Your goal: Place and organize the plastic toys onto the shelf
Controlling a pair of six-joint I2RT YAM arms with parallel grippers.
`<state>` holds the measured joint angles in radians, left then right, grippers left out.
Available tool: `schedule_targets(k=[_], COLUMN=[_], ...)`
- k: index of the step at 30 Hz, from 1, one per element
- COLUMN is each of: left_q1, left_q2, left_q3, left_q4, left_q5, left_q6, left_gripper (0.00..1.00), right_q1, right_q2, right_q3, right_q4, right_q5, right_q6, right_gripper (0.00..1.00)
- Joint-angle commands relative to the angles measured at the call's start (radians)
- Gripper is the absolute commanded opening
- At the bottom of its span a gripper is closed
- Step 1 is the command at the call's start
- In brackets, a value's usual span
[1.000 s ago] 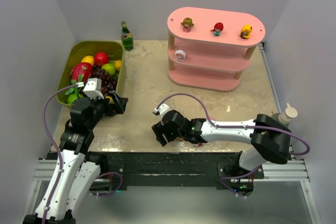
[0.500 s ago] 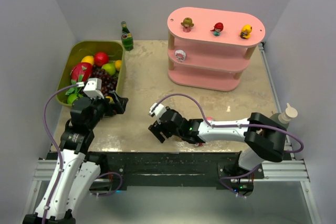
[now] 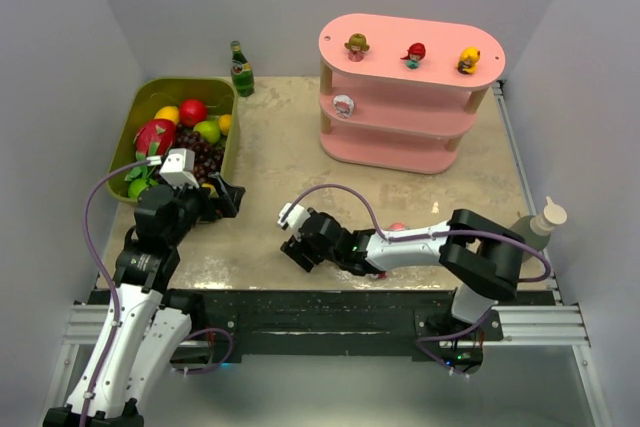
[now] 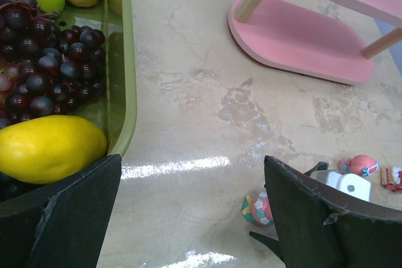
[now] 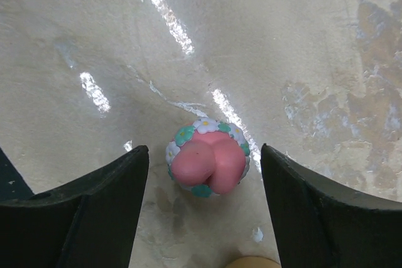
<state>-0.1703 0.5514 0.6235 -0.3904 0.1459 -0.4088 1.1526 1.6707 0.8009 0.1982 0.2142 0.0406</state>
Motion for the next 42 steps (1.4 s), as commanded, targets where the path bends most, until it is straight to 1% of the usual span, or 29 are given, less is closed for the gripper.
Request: schedule_targets(k=[1,4,12,14,16,17,19,20,21,23,26,28,29,30,31,32,33,34,36,38,39,42], left_q1=[0.006,0.006,0.006,0.006,0.006,0.006,0.006,0.006,0.006,0.006,0.006,0.006,0.006,0.006,0.006,0.006,0.006,0.006,0.006,0.006,0.006,0.006], left_q2=[-0.004,-0.004,-0.002,-0.002,-0.002,-0.002,-0.002,-0.002,-0.002,-0.001,-0.002,-0.001,-0.001,-0.001,-0.001,-0.002,-0.002,-0.005,-0.004,-0.004,-0.005,-0.004], left_q3=[-0.007,-0.005,-0.005,-0.005,-0.005,-0.005,-0.005,-0.005,-0.005,-0.005,-0.005,-0.005,-0.005,-0.007,-0.007,-0.005,-0.007,-0.007,-0.007,-0.007,-0.007,-0.007], left_q4=[0.012,0.012,0.008,0.01,0.01,0.01,0.01,0.008,0.008,0.008,0.008,0.01,0.01,0.008,0.01,0.01,0.01,0.012,0.012,0.012,0.012,0.012], left_q5=[0.015,0.012,0.011,0.011,0.009,0.009,0.009,0.007,0.006,0.007,0.007,0.009,0.009,0.009,0.011,0.011,0.012,0.014,0.012,0.014,0.014,0.014], left_q6=[-0.001,-0.001,-0.001,-0.001,-0.001,-0.001,-0.001,-0.001,-0.001,-0.001,-0.001,-0.001,-0.001,-0.002,-0.002,-0.002,-0.002,-0.002,-0.002,-0.002,-0.002,-0.001], left_gripper=[1.0,1.0,0.99,0.99,1.0,0.99,0.99,1.0,1.0,1.0,1.0,1.0,1.0,1.0,0.99,0.99,1.0,0.99,1.0,1.0,1.0,1.0], right_q1=[-0.007,-0.01,-0.011,-0.011,-0.013,-0.013,-0.013,-0.014,-0.013,-0.014,-0.017,-0.027,-0.039,-0.048,-0.059,-0.079,-0.089,-0.102,-0.151,-0.215,-0.231,-0.275], right_q2=[0.006,0.006,0.003,0.004,0.012,0.014,0.014,0.009,0.009,-0.002,-0.026,-0.046,-0.054,-0.058,-0.063,-0.077,-0.084,-0.092,-0.114,-0.124,-0.127,-0.131], right_q3=[0.018,0.012,0.003,0.006,0.012,0.018,0.02,0.017,0.017,0.024,0.053,0.105,0.127,0.15,0.203,0.231,0.257,0.309,0.355,0.418,0.437,0.501], right_q4=[0.069,0.084,0.11,0.107,0.09,0.086,0.08,0.081,0.079,0.064,0.018,-0.066,-0.103,-0.184,-0.23,-0.274,-0.354,-0.388,-0.471,-0.517,-0.551,-0.594], right_q5=[0.002,0.008,0.033,0.043,0.048,0.053,0.06,0.066,0.073,0.097,0.157,0.195,0.252,0.281,0.309,0.376,0.396,0.416,0.435,0.438,0.48,0.54], right_q6=[-0.008,-0.002,0.01,0.025,0.034,0.041,0.05,0.057,0.064,0.079,0.116,0.163,0.183,0.205,0.247,0.271,0.292,0.323,0.352,0.383,0.389,0.389], right_gripper=[0.7,0.64,0.62,0.58,0.51,0.39,0.27,0.17,0.13,0.07,0.04,0.01,0.01,0.0,0.0,0.0,0.0,0.0,0.0,0.0,0.0,0.0])
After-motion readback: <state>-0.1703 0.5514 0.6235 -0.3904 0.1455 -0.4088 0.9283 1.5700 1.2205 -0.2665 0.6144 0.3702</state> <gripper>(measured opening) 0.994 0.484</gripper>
